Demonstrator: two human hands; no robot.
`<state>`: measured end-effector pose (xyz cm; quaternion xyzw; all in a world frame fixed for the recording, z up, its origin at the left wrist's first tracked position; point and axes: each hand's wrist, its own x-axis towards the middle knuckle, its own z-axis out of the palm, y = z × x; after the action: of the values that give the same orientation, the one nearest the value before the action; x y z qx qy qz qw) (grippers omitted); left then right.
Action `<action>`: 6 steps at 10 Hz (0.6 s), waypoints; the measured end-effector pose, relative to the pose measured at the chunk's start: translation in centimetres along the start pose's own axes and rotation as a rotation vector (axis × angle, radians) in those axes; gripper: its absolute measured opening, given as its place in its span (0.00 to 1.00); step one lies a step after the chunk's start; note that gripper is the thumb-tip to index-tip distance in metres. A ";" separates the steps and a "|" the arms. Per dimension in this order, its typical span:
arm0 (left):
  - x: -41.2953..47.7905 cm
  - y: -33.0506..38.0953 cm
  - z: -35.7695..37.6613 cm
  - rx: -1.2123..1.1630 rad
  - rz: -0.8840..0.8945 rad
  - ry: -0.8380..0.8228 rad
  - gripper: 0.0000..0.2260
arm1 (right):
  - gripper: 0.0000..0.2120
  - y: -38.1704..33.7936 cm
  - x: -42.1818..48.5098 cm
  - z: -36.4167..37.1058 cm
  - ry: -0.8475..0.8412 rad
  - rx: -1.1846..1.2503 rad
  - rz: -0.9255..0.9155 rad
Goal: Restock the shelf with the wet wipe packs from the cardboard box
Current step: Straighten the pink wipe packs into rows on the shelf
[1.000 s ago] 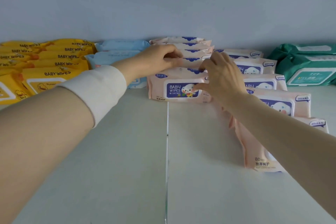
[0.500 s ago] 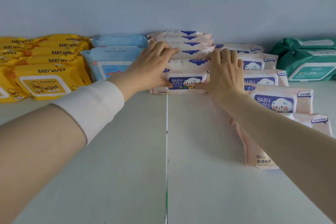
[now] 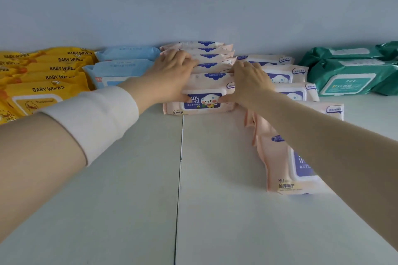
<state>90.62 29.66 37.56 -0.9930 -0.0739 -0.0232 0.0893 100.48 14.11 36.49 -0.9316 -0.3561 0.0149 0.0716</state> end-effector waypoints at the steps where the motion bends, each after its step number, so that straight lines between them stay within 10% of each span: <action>1: 1.2 2.1 -2.5 0.062 -0.025 -0.077 0.40 | 0.33 2.2 0.0 -3.1 -0.048 0.058 -0.066; 6: 9.5 13.7 -10.0 0.029 -0.133 -0.425 0.29 | 0.17 15.8 -0.7 -9.4 -0.237 -0.306 -0.153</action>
<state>101.73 15.87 45.54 -0.9671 -0.1567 0.1820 0.0844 111.16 0.88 43.46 -0.8935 -0.4300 0.0648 -0.1123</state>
